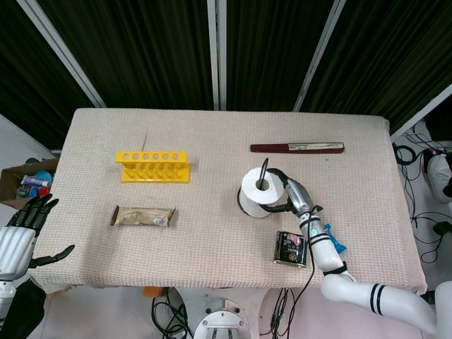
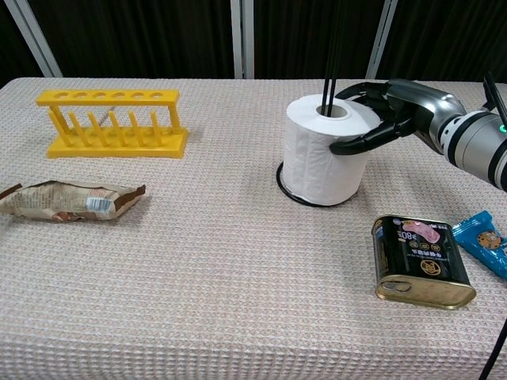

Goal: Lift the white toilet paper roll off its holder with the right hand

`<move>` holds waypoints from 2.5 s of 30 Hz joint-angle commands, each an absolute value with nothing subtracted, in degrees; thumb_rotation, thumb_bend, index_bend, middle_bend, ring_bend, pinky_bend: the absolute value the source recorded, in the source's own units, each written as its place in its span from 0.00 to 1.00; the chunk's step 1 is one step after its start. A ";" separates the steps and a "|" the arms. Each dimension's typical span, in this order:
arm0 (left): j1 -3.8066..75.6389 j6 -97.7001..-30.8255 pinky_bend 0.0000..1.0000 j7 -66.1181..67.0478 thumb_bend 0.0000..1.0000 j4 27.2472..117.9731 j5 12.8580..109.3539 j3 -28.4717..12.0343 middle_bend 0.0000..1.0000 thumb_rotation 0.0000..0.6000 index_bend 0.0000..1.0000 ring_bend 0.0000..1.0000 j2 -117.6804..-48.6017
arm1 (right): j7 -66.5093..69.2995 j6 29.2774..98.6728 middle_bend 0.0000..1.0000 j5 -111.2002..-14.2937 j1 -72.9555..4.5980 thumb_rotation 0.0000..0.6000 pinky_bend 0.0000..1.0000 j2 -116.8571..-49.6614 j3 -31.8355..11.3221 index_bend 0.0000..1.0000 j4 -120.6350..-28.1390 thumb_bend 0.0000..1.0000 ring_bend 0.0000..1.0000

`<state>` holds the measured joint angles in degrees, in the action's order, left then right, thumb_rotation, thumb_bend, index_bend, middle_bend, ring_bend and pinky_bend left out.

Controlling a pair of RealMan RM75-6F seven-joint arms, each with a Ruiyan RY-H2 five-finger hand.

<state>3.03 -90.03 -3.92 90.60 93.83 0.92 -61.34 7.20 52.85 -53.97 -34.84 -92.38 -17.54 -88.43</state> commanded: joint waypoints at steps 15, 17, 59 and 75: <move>3.10 -89.66 0.22 -3.07 0.15 90.87 93.71 0.98 0.05 0.59 0.09 0.06 -61.52 | 17.70 66.21 0.41 -71.52 -30.97 1.00 0.50 -92.23 -18.67 0.37 -90.61 0.23 0.42; 3.14 -89.50 0.22 -2.83 0.15 91.00 93.63 0.99 0.05 0.59 0.09 0.06 -61.57 | 18.33 68.01 0.41 -73.28 -30.54 1.00 0.50 -91.23 -19.18 0.37 -92.73 0.23 0.42; 3.60 -88.80 0.22 -1.97 0.15 91.42 93.61 1.02 0.05 0.59 0.09 0.06 -61.87 | 20.76 68.53 0.36 -73.44 -21.09 1.00 0.49 -87.40 -12.12 0.35 -77.38 0.22 0.40; 3.40 -89.43 0.22 -2.02 0.15 91.57 94.10 1.15 0.05 0.59 0.09 0.06 -61.75 | 18.83 80.97 0.00 -85.84 -13.16 1.00 0.00 -75.84 -5.01 0.00 -83.56 0.00 0.00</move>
